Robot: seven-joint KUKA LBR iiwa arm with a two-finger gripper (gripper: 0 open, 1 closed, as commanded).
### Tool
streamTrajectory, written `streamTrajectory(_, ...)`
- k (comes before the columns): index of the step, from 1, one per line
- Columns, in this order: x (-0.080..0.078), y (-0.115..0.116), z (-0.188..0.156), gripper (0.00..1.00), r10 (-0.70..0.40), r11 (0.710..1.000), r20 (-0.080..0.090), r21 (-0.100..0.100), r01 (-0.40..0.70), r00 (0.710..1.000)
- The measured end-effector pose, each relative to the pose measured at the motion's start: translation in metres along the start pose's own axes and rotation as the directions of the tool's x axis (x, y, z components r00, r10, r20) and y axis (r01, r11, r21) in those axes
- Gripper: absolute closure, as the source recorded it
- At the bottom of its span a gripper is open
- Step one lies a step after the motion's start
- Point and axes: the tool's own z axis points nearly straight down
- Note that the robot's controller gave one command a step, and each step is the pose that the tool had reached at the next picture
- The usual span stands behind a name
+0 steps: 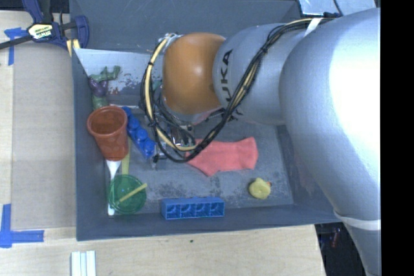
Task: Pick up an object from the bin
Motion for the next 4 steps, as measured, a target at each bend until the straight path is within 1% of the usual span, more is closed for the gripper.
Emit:
streamTrajectory(1,-0.01,-0.007,-0.02,0.0,-0.006,1.0,0.007,-0.003,0.006,1.0)
streamTrajectory(2,0.013,-0.026,-0.023,0.0,-0.005,1.0,0.002,0.0,0.005,1.0)
streamTrajectory(3,0.017,-0.039,-0.084,0.0,0.068,0.998,0.001,-0.001,-0.068,0.998)
streamTrajectory(4,0.032,-0.085,-0.084,1.0,0.052,0.999,-0.005,0.001,-0.052,0.999)
